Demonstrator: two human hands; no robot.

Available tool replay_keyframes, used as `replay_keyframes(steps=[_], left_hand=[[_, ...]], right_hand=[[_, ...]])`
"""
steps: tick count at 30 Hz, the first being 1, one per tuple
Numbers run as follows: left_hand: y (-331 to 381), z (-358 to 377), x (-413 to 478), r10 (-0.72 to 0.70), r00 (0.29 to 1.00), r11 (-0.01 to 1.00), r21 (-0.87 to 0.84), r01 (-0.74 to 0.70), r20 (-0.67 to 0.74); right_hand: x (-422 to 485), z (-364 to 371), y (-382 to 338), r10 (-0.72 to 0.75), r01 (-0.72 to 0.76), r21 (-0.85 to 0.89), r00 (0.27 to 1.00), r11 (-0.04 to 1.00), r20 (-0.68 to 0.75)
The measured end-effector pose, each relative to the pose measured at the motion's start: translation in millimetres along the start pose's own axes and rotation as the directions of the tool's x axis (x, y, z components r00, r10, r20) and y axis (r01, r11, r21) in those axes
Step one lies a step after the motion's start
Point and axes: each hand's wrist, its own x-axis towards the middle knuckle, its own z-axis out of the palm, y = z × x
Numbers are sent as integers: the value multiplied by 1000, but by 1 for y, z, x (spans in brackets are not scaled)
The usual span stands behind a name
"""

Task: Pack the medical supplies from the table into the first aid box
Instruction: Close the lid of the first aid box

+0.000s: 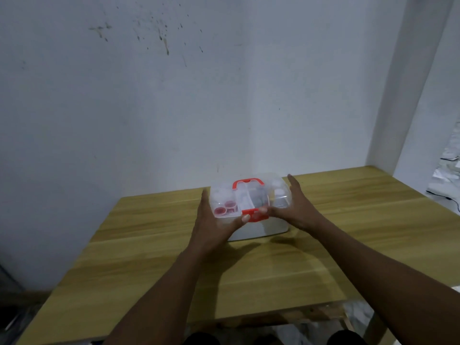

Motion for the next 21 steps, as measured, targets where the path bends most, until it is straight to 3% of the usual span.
replay_keyframes(steps=[2,6,13,21], left_hand=[[-2,3,-8,-58,998,991,-124,57,0],[-6,3,2,-76,995,988,-142,67,-60],[8,1,67,-18,997,995,-98,11,-73],[-14,21,134,-99,993,988,-127,90,-64]], right_hand=[[-10,1,1,1,3,160,1000,987,-26],[-11,2,3,-61,86,231,992,969,-112],[43,-19,-7,-17,52,235,989,971,-150],[122,-25,10,27,-14,173,997,985,-72]])
